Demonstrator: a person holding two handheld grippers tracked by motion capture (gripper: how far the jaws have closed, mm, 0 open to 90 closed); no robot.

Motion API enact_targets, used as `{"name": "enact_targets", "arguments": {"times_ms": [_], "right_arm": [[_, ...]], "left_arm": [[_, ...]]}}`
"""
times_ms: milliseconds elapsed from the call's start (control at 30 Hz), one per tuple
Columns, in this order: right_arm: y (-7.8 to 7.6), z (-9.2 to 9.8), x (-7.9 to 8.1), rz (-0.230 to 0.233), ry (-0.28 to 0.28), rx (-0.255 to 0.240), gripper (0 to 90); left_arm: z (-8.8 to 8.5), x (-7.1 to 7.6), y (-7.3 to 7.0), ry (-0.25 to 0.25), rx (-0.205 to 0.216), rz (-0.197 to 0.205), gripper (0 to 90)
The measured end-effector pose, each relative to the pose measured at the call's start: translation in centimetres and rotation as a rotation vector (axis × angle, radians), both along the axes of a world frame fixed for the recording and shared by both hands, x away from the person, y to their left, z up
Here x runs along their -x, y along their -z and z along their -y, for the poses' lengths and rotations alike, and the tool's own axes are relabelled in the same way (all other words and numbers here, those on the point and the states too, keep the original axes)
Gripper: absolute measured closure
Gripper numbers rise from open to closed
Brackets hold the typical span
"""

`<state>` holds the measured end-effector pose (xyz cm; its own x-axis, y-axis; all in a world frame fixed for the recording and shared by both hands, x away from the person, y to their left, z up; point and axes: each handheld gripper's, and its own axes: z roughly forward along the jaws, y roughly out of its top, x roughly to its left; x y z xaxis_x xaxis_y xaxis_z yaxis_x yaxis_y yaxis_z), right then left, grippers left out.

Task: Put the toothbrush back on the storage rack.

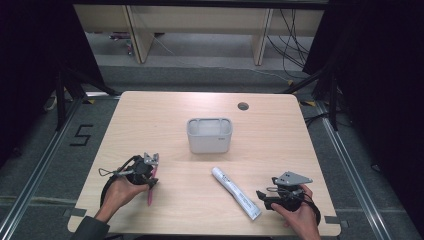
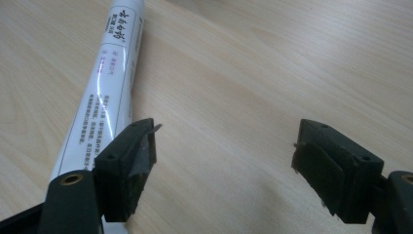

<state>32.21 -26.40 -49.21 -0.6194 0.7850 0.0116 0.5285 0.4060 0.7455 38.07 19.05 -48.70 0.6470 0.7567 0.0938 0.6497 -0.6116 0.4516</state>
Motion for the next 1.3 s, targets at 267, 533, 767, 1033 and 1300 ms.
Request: {"name": "enact_targets", "arguments": {"times_ms": [267, 533, 767, 1033, 1300], "right_arm": [[0.0, 0.0, 0.0, -0.001, -0.004, -0.002, 24.0], [0.0, 0.0, 0.0, 0.004, -0.005, 0.003, 24.0], [0.0, 0.0, 0.0, 0.003, -0.006, 0.002, 24.0], [0.0, -0.1, 0.0, -0.002, -0.011, -0.004, 24.0], [-0.1, 0.0, 0.0, 0.003, -0.009, 0.001, 24.0]], "left_arm": [[0.0, -0.5, -0.5, 0.040, -0.032, -0.044, 72.6], [0.0, -1.4, -0.8, 0.055, -0.062, -0.108, 74.2], [0.1, -2.0, -0.6, 0.043, -0.076, -0.148, 74.7], [0.5, -2.6, -0.7, 0.032, -0.096, -0.186, 76.4], [0.7, -3.3, -0.6, 0.034, -0.122, -0.237, 79.3]]}}
